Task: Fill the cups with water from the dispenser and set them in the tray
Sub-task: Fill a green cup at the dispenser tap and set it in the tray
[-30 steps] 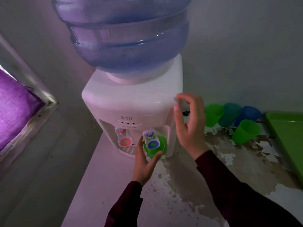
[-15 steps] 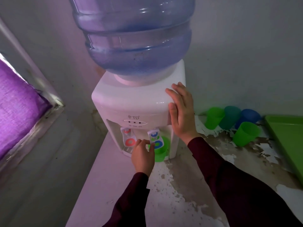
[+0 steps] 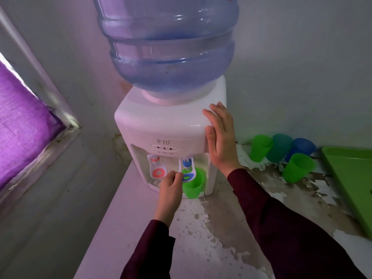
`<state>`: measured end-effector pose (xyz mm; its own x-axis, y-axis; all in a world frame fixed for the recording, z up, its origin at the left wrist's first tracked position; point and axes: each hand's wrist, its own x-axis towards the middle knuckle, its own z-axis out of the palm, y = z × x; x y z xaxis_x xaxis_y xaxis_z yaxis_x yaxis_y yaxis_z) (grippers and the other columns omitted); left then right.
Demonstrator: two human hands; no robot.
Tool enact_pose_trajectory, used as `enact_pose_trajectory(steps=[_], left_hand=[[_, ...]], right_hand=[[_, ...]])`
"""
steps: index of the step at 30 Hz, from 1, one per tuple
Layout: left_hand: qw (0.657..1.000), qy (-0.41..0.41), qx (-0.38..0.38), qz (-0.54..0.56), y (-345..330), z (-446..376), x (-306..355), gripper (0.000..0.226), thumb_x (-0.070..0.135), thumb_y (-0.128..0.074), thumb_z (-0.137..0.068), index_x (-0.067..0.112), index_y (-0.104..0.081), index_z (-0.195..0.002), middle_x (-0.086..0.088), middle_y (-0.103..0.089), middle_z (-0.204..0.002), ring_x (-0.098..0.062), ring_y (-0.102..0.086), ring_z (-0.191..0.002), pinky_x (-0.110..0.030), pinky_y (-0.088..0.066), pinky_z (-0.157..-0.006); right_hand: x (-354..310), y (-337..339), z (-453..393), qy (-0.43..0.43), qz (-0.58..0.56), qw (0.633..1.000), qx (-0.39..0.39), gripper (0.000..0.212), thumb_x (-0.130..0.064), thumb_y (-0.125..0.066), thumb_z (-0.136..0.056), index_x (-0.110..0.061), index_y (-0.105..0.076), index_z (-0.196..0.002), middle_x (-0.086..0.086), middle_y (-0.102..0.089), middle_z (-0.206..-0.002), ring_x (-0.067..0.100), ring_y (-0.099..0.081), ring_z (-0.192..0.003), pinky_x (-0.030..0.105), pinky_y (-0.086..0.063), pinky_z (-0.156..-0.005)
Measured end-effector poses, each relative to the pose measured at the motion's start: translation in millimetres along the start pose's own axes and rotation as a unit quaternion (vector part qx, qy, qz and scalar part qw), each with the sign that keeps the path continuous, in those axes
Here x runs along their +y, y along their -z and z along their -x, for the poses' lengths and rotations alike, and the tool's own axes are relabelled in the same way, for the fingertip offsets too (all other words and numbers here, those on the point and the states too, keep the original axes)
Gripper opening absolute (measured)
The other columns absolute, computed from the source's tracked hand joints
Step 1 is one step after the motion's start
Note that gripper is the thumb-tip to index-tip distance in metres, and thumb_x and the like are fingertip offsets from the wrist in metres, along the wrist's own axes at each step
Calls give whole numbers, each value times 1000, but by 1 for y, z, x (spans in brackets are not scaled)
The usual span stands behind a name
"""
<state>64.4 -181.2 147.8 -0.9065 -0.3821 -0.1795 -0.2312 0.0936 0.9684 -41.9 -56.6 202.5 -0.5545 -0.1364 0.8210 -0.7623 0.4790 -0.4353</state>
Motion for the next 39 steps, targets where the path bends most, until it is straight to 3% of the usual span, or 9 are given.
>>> enact_pose_trajectory(steps=[4,9,39], left_hand=[[999,3,-11,52,0,4,-2,17,17,-46,-94,7,-52,-82,0,-30,-61,-12,-26,-53,-25,-21,-48],[997,10,-21,71,4,6,-1,19,18,-47,-96,3,-56,-88,2,-34,-59,-9,-29,-49,-17,-25,-43],[993,35,-33,105,3,11,1,24,17,-44,-98,8,-60,-83,3,-33,-57,-7,-30,-47,-16,-26,-43]], right_hand=[[1,-1,0,0,2,1000,3,47,-27,-27,-103,2,-57,-125,21,-51,-133,32,-36,-135,47,-33,-112],[3,-4,1,1,2,1000,10,47,-27,-27,-102,1,-57,-124,21,-51,-132,31,-36,-135,50,-35,-110],[5,-5,0,2,11,1000,22,49,-30,-25,-103,0,-58,-124,20,-52,-132,30,-37,-134,38,-31,-112]])
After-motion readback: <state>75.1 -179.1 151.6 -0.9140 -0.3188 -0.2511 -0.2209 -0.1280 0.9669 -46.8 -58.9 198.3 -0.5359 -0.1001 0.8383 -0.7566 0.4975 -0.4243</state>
